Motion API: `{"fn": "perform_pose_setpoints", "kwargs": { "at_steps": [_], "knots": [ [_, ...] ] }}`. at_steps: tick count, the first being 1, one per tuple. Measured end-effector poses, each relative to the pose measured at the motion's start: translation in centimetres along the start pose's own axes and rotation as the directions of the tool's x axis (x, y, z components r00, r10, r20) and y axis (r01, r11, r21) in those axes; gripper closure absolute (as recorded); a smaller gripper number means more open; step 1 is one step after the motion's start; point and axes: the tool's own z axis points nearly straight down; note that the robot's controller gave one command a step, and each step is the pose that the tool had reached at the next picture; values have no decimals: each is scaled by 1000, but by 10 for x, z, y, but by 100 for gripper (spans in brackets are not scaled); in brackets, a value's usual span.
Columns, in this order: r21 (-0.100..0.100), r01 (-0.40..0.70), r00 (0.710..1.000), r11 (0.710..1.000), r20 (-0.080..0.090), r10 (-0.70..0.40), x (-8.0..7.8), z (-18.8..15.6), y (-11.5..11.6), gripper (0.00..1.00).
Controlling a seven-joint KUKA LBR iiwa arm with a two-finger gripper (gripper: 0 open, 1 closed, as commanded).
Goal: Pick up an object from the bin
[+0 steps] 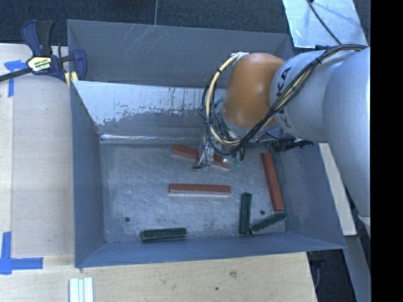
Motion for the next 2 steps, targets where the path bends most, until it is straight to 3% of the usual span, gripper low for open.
{"fn": "perform_pose_setpoints", "kwargs": {
  "at_steps": [1, 2],
  "knots": [
    [2, 0, 1000, 1000, -6, 0, 2, 3, 0, 0],
    [1, 0, 1000, 1000, -5, 0, 2, 3, 0, 100]
  ]
}}
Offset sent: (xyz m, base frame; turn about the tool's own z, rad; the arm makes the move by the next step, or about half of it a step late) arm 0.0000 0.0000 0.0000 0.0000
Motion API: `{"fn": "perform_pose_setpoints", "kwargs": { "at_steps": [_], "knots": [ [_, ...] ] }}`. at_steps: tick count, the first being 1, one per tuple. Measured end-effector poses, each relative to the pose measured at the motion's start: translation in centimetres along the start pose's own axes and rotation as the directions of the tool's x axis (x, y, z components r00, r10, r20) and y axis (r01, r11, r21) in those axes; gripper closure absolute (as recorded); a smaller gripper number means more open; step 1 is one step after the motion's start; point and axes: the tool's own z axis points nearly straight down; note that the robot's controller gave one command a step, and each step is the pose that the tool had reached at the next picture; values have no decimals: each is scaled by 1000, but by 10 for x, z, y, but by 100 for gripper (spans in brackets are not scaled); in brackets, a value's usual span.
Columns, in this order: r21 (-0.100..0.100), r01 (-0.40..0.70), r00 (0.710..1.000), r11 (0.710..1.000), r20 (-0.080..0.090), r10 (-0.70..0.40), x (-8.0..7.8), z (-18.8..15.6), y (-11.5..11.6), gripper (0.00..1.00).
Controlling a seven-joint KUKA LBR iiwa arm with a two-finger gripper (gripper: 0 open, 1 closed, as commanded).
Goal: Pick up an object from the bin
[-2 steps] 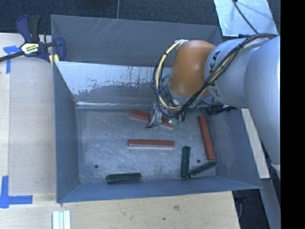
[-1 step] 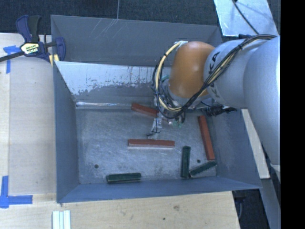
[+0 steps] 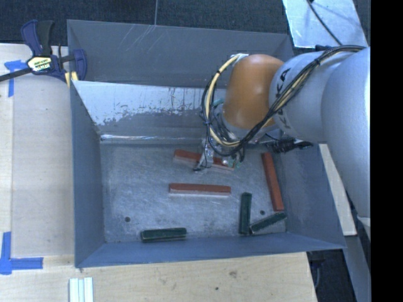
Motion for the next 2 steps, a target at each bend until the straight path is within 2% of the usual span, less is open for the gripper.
{"fn": "perform_pose_setpoints", "kwargs": {
  "at_steps": [1, 2],
  "knots": [
    [-1, -8, 1000, 1000, 7, 8, -16, -97, 1, 100],
    [1, -3, 1000, 1000, 7, 3, -18, -190, -38, 100]
  ]
}}
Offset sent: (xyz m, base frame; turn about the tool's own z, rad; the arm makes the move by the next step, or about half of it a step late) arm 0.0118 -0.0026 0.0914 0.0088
